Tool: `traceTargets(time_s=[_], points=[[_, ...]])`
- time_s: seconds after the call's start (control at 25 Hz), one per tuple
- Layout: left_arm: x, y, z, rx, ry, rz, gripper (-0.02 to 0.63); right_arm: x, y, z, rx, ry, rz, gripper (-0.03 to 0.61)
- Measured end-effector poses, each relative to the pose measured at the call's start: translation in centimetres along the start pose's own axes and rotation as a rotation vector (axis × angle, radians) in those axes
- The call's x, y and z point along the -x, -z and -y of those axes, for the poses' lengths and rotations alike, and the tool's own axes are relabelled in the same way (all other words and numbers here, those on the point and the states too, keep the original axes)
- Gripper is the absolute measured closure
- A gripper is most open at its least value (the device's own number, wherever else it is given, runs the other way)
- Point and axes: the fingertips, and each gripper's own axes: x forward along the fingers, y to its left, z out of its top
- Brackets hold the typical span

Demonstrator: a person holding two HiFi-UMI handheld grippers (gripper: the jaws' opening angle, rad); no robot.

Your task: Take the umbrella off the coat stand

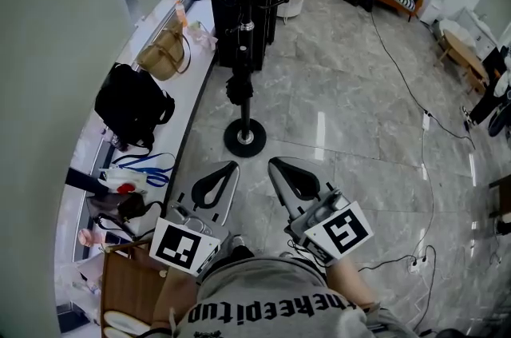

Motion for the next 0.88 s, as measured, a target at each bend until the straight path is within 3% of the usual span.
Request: traceTargets(time_s=[0.28,0.56,0.88], points=[[1.0,0.3,-3.0,-0.007,0.008,-0.001,0.598,-3.1,-1.2,-0.9,-0.058,0.012,0.069,0.568],[1.5,0.7,-5.7,0.01,0.03,-0.008,0.598,-4.7,-0.8,-1.7,-0.027,0.035,0.057,0.568],[-1.9,0.7,-5.0,0.026,0.071,0.009,0.598,-3.3,0.3,1.7,-0.039,0.098,0.027,0.568]])
